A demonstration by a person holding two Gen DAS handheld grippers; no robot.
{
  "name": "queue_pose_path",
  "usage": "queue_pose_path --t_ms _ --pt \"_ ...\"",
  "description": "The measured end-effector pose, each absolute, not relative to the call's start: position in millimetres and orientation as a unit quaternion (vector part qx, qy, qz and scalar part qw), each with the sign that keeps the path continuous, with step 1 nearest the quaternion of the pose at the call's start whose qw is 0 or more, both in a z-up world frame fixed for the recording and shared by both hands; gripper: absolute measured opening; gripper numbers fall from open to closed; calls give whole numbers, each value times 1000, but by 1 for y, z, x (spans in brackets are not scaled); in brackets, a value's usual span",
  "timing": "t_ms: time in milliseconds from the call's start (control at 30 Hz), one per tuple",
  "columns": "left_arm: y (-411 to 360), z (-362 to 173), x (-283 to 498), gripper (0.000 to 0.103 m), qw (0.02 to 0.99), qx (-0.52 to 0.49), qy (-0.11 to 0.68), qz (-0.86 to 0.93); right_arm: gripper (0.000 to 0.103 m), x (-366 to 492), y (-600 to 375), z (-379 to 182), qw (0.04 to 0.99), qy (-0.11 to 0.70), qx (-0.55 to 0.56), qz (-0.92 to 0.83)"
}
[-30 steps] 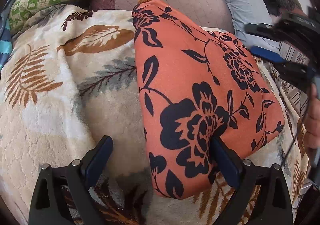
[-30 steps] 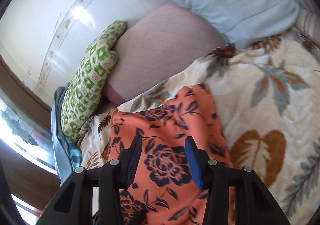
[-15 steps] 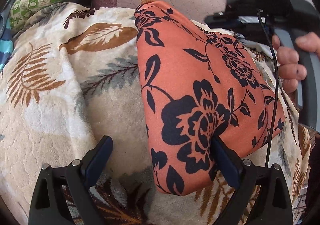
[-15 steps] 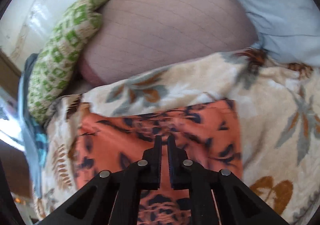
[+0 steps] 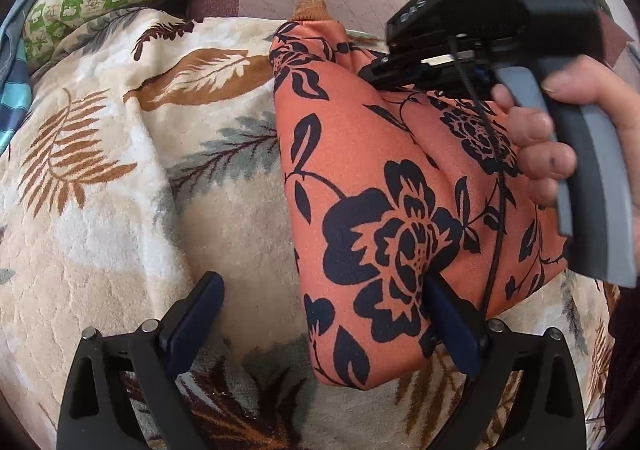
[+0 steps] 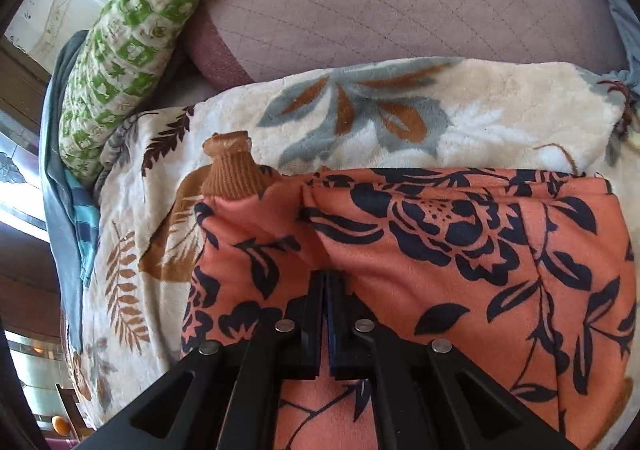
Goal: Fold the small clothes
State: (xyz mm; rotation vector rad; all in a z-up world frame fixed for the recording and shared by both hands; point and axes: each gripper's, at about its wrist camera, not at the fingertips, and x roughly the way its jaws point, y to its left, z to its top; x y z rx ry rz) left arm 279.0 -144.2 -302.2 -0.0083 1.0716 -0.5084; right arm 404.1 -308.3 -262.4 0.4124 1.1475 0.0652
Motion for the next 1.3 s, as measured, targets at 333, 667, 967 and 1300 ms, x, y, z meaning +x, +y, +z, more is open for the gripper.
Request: queue_pose_path --t_ms 333,667,967,1300 --pt "-146 -300 274 99 835 2 499 -230 6 288 -342 -212 859 468 201 -53" --pt "-145 -297 273 103 835 0 498 -233 6 261 -369 -256 844 455 270 -94" --pt "-124 -277 287 103 867 2 452 -209 6 212 -373 -222 840 435 314 -75" --pt "-133 -290 286 103 862 13 462 -206 6 218 -368 -269 810 488 316 -74"
